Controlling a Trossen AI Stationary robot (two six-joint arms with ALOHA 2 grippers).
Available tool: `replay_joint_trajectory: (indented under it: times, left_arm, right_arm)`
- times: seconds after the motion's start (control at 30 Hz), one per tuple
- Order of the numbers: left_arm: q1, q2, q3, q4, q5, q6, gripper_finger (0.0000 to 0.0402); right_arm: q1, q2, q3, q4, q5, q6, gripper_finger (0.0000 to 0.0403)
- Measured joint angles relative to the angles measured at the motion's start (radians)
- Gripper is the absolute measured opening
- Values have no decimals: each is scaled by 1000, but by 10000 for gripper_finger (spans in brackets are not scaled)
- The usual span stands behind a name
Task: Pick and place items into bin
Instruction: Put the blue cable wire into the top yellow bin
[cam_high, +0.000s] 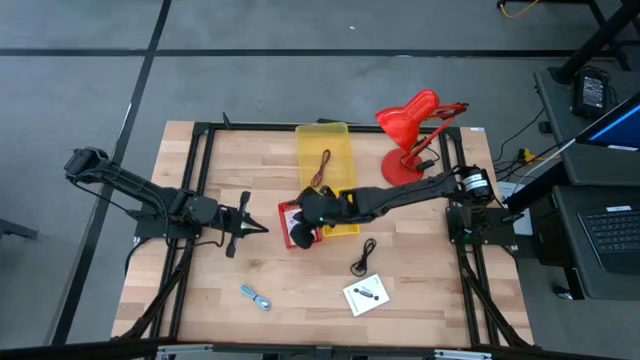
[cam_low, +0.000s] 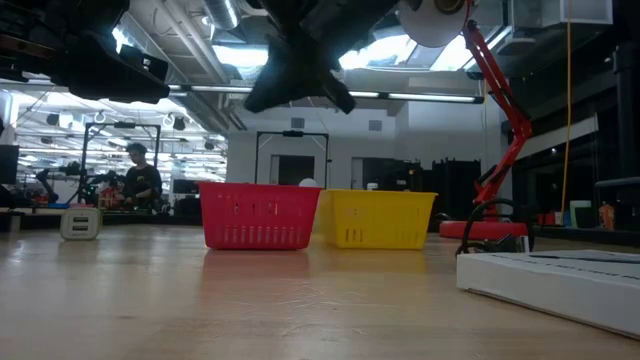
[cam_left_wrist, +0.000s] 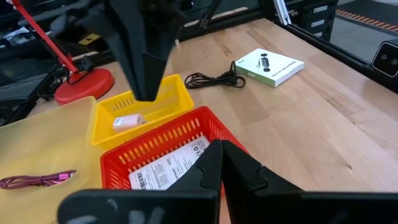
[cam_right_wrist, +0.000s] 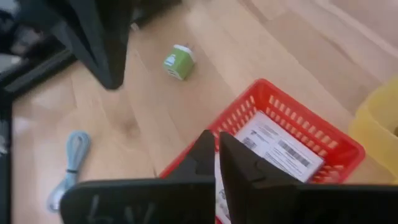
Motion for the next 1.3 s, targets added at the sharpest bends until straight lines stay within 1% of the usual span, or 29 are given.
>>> replay_joint_trajectory:
  times: [0.07, 0.27, 0.4, 0.53, 0.7, 0.83, 0.97, 1.07, 1.3]
  left_arm:
    - [0, 0, 0, -2, 0, 0, 2]
    - [0, 0, 0, 0, 0, 0, 2]
    - [0, 0, 0, 0, 0, 0, 2]
    - [0, 1, 0, 2, 0, 0, 2]
    - [0, 1, 0, 0, 0, 0, 2]
    - [0, 1, 0, 2, 0, 0, 2]
    - [0, 1, 0, 0, 0, 0, 2]
    - [0, 1, 0, 0, 0, 0, 2]
    - [0, 1, 0, 0, 0, 0, 2]
  right_arm:
    - [15, -1, -15, 11, 31, -15, 3]
    - [49, -13, -84, 47, 72, -42, 3]
    - [60, -52, -163, 124, 87, -53, 1]
    - [64, -124, -293, 270, 87, -80, 1]
    - [74, -232, -463, 480, 89, -153, 2]
    - [92, -294, -594, 670, 88, -255, 0]
    - [117, -317, -706, 880, 87, -333, 2]
    - [134, -316, -770, 1001, 87, -367, 2]
    - [163, -316, -847, 1143, 87, -408, 2]
